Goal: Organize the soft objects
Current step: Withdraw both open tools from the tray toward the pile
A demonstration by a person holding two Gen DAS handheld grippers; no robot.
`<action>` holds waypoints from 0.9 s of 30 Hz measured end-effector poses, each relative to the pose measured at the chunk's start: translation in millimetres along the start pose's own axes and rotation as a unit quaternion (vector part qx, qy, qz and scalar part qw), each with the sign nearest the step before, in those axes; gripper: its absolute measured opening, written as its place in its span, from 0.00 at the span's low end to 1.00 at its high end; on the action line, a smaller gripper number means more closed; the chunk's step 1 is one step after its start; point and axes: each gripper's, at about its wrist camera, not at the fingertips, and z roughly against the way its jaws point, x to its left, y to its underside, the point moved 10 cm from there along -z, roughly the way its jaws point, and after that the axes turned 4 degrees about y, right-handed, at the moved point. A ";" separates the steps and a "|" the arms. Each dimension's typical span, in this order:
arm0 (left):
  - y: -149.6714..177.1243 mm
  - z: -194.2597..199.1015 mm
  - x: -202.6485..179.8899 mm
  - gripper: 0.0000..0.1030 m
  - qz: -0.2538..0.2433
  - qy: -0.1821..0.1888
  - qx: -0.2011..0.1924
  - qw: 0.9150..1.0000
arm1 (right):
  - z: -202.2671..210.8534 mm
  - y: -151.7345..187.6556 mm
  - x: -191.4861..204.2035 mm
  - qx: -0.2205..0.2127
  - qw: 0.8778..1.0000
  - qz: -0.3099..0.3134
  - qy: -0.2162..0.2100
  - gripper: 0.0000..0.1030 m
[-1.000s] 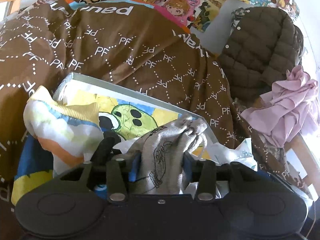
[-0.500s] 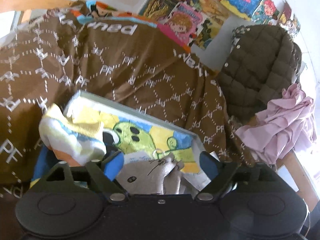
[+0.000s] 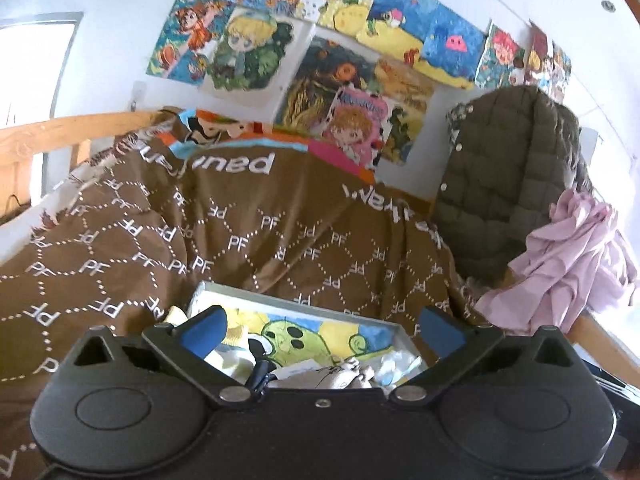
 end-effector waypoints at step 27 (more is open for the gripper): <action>73.4 120.2 -1.1 0.99 -0.006 -0.025 0.059 0.998 | 114.7 56.0 22.3 0.047 0.997 0.053 0.004 1.00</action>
